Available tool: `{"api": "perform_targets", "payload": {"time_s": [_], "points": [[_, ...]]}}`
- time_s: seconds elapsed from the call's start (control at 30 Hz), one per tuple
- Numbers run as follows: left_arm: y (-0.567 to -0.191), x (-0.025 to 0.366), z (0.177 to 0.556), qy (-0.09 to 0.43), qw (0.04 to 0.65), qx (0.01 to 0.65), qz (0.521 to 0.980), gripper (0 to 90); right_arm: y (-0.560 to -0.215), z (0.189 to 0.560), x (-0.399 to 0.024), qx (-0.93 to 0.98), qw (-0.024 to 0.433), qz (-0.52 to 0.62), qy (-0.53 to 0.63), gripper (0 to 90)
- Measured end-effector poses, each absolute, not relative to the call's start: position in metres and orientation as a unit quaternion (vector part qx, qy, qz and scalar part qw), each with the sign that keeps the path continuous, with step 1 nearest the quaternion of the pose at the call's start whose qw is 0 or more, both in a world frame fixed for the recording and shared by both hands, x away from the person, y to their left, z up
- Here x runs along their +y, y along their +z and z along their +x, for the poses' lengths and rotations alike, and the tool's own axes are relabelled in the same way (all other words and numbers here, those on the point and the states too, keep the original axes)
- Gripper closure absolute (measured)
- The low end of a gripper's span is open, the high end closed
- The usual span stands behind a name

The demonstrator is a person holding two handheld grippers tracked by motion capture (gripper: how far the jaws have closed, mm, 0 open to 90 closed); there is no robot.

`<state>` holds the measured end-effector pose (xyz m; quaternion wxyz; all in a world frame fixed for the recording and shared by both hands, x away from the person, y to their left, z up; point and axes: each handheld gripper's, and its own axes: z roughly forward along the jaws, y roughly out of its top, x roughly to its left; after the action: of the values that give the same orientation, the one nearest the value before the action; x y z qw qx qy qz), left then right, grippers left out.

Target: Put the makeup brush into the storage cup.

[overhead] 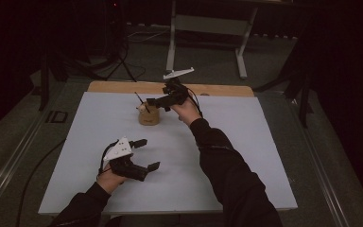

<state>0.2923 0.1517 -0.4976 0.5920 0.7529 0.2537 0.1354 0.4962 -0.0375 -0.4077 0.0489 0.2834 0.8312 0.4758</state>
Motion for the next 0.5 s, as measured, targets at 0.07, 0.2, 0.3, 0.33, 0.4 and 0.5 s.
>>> {"api": "perform_targets", "payload": {"time_s": [0.07, 0.2, 0.3, 0.33, 0.4, 0.5], "points": [[-0.497, 0.151, 0.292, 0.135, 0.593, 0.255, 0.752, 3.5, -0.407, 0.494, -0.039, 0.829, 0.046, 0.282, 0.48, 7.8], [-0.497, 0.15, 0.293, 0.135, 0.593, 0.254, 0.752, 3.5, -0.406, 0.487, -0.045, 0.83, 0.04, 0.269, 0.487, 7.8], [-0.497, 0.15, 0.293, 0.135, 0.592, 0.254, 0.753, 3.5, -0.406, 0.485, -0.048, 0.831, 0.037, 0.266, 0.486, 7.8], [-0.498, 0.149, 0.293, 0.134, 0.59, 0.254, 0.754, 3.5, -0.406, 0.483, -0.051, 0.829, 0.034, 0.269, 0.489, 7.8], [-0.498, 0.149, 0.293, 0.134, 0.589, 0.254, 0.755, 3.5, -0.407, 0.481, -0.055, 0.83, 0.031, 0.267, 0.488, 7.8], [-0.497, 0.149, 0.293, 0.134, 0.589, 0.254, 0.755, 3.5, -0.408, 0.477, -0.061, 0.827, 0.025, 0.264, 0.496, 7.8]]}}
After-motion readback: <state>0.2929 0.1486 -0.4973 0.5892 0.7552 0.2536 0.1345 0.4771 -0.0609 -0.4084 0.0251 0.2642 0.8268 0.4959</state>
